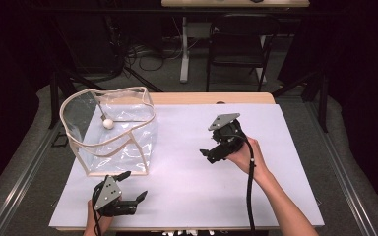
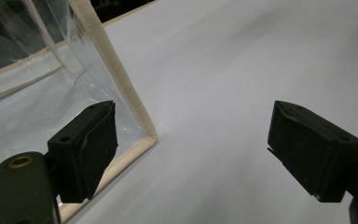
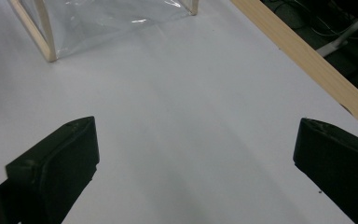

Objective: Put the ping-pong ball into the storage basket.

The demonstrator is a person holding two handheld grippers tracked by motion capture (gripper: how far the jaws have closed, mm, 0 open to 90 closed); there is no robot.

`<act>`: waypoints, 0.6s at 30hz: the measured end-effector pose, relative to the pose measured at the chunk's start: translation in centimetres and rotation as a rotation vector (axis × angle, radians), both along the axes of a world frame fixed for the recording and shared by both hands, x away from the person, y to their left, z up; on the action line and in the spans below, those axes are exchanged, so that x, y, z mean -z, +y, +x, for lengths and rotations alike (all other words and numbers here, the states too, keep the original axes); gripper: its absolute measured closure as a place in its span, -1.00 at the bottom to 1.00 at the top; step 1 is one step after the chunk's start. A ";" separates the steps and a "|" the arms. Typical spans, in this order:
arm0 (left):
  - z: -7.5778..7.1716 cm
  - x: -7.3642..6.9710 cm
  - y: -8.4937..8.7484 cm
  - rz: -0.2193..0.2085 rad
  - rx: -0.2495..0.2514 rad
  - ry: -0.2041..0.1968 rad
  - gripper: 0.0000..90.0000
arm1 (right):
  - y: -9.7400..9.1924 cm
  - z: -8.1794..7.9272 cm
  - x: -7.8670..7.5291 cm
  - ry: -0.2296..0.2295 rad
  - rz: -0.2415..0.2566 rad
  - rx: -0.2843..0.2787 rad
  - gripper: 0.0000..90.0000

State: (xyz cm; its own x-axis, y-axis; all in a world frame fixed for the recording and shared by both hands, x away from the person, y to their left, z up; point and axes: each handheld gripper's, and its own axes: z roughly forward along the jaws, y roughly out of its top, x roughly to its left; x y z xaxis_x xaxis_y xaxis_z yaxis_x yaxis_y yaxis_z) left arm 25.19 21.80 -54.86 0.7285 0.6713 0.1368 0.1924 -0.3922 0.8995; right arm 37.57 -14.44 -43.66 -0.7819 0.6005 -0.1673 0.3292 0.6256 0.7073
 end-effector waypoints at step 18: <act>-0.1 0.0 0.0 0.001 -0.004 -0.002 -0.64 | -2.7 -1.6 3.7 0.010 0.017 0.061 -1.00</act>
